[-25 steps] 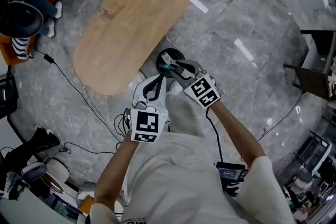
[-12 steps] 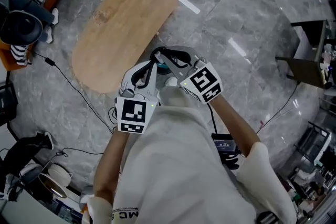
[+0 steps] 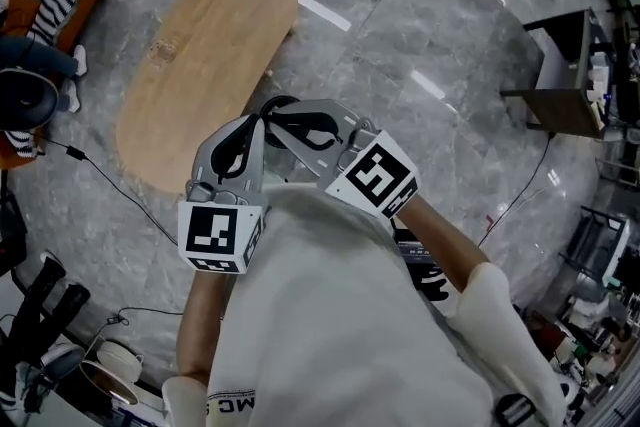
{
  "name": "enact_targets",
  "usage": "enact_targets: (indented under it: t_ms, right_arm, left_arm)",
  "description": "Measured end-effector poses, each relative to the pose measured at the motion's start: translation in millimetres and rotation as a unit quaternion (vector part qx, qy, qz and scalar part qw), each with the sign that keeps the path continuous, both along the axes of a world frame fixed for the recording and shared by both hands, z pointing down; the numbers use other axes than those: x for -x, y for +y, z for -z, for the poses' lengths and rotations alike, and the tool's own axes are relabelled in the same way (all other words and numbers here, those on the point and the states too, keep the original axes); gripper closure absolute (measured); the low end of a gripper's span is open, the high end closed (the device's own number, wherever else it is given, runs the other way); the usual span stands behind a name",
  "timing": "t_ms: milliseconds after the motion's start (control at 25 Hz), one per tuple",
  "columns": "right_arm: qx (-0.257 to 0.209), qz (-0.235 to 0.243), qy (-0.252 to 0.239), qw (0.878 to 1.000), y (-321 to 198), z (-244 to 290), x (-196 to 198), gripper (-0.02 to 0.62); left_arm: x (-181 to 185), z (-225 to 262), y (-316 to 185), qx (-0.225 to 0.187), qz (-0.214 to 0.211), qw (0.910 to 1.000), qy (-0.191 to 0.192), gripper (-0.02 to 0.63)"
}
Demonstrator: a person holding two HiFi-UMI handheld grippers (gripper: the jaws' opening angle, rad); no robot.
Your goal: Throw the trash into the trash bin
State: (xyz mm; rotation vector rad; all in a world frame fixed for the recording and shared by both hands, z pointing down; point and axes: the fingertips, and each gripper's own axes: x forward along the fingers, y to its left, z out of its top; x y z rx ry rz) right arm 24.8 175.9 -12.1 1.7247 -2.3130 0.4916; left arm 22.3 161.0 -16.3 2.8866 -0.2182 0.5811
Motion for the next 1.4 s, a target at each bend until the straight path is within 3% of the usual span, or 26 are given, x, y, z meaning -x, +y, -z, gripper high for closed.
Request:
enact_targets:
  t_ms: [440,680,800,960,1120,1400]
  right_arm:
    - [-0.038,-0.019,0.002,0.999,21,35,-2,0.571]
    - [-0.049,-0.05,-0.05,0.996,40,41,-1,0.571]
    - [-0.064,-0.062,-0.05,0.995,48,51,0,0.571]
    - [-0.094,-0.138,-0.049,0.985,63,62,4,0.572]
    - [-0.113,-0.21,-0.069,0.969,74,67,16,0.572]
    - [-0.103,-0.217,-0.057,0.969,79,55,32,0.574]
  left_arm:
    - [0,25,21,-0.002,0.004,0.9996,0.03,0.606]
    - [3,29,40,-0.006,-0.017,0.9996,0.02,0.606]
    - [8,32,48,0.0,-0.015,0.9997,0.021,0.606]
    - [19,26,55,0.018,-0.008,0.9997,0.013,0.606]
    - [33,29,62,0.0,0.003,0.9997,0.026,0.606]
    - [45,24,68,-0.004,0.007,0.9993,0.037,0.606]
